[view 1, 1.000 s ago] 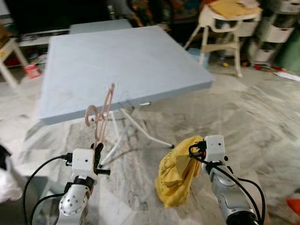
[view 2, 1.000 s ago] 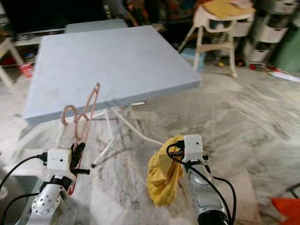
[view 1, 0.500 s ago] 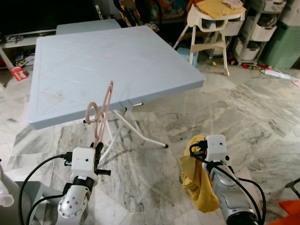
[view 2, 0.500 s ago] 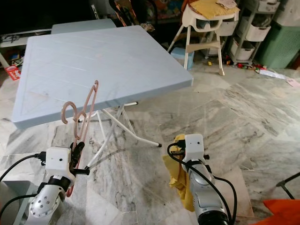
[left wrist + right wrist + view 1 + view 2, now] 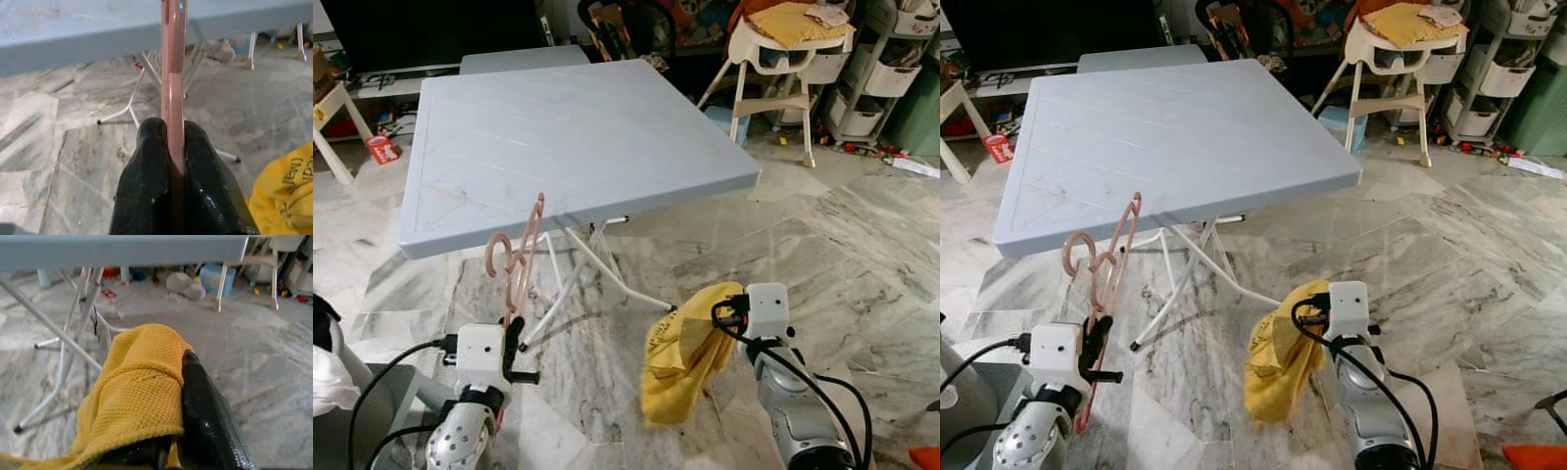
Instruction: Hang hanger
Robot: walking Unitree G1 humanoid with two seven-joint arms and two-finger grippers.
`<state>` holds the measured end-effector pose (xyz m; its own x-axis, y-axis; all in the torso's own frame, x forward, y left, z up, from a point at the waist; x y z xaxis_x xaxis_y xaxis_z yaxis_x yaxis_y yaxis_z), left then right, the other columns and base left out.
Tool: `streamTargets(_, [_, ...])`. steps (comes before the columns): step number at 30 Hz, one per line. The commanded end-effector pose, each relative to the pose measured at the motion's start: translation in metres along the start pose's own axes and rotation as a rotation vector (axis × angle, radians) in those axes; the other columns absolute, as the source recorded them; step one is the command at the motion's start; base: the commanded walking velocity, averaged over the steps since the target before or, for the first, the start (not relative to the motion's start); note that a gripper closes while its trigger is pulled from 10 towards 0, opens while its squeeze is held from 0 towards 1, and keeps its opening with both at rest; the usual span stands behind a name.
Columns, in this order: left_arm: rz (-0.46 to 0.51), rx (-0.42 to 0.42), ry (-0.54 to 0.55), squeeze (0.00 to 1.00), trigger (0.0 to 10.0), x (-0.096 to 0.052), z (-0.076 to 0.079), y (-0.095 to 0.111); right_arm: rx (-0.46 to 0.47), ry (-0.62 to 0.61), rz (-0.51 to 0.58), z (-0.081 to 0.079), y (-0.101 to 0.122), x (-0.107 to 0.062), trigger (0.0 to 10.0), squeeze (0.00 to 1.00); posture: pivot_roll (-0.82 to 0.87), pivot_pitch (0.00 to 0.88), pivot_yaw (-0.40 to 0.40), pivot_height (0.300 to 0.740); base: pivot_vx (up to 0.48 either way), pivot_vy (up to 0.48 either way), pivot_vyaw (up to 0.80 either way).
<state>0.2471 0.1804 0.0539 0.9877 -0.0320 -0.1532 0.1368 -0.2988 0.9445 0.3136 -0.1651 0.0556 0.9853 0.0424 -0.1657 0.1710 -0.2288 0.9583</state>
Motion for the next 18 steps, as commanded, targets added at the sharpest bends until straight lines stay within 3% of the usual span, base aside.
streamTargets(1, [0.055, 0.02, 0.009, 0.0, 10.0, 0.006, -0.007, 0.016, 0.036, -0.002, 0.11, -0.004, 0.029, 0.005, 10.0, 0.0, -0.06, 0.0, 0.017, 0.74, 0.0, 0.0, 0.0])
streamTargets(8, [0.094, 0.071, -0.028, 0.0, 10.0, 0.011, -0.008, 0.025, 0.089, -0.04, 0.178, -0.004, 0.042, 0.005, 10.0, 0.0, -0.06, 0.0, 0.061, 0.74, 0.0, 0.0, 0.0])
streamTargets(13, [0.078, 0.107, -0.085, 0.0, 10.0, 0.018, -0.008, 0.023, 0.125, -0.099, 0.143, -0.001, 0.02, -0.003, 10.0, 0.0, -0.07, 0.0, 0.139, 0.74, 0.0, 0.0, 0.0])
streamTargets(18, [0.064, 0.132, -0.113, 0.0, 10.0, 0.023, -0.009, 0.02, 0.142, -0.119, 0.139, 0.0, 0.016, -0.006, 10.0, 0.0, -0.07, 0.0, 0.163, 0.74, 0.0, 0.0, 0.0])
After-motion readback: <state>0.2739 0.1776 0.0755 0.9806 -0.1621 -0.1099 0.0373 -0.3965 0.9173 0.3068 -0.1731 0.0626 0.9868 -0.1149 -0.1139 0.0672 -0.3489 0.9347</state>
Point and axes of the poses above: a point about 5 cm out from each wrist's last joint towards the gripper, its own x axis pointing out of the wrist towards the gripper, its own y axis along the axis of the wrist's last joint, z = x × y, the point moved 2 cm from there along x, pointing out of the wrist towards the gripper, and after that the axes turned 15 degrees about x, right-handed, at the moved point
